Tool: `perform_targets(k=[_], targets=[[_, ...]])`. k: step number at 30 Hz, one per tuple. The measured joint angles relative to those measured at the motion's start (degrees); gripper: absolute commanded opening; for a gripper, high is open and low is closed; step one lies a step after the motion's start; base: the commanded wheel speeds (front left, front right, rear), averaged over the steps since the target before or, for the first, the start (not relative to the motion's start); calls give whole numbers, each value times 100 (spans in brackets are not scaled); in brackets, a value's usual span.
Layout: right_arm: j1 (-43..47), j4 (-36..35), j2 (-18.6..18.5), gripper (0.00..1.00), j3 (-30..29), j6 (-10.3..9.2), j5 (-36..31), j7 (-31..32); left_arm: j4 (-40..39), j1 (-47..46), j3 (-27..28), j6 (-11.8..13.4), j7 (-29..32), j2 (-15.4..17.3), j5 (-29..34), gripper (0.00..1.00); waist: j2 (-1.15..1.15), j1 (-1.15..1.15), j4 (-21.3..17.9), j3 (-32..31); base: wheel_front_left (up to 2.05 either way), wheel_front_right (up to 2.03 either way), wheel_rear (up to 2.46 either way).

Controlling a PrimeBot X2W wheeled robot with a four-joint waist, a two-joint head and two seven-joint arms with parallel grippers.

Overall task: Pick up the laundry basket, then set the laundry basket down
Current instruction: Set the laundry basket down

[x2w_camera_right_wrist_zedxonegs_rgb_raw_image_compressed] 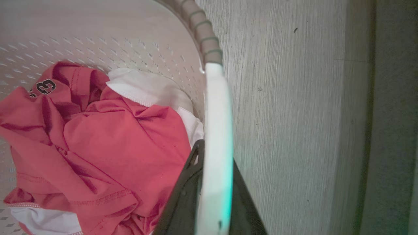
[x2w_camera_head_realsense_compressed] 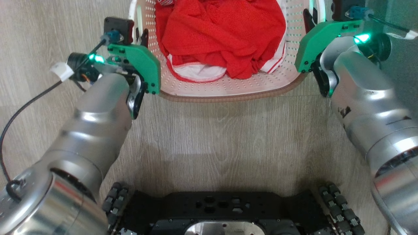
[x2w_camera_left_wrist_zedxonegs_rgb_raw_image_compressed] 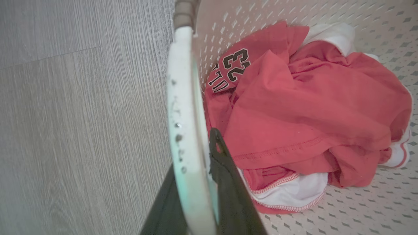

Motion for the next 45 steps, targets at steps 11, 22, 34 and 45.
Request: perform_targets(k=[11, 22, 34, 45], targets=[[-34, -21, 8, 32, -565, 5, -646, -36, -90, -103, 165, 97, -7, -21, 120, 1, 0, 0, 41, 77, 0, 0, 0], [-42, -151, 0, 100, -953, 5, -1065, -36, -99, -117, 388, 244, 0, -21, 215, 55, 0, 0, 40, 67, 0, 0, 0], [26, -513, -1, 100, -1381, 5, -1489, -36, -311, 46, 755, 359, 0, -16, 305, 100, 0, 0, 11, -168, 0, 0, 0], [787, -1225, 0, 100, -2011, 5, -2056, -36, -1267, 878, 1575, 449, 0, 125, 949, 100, 0, 0, -46, -893, 0, 0, 0]])
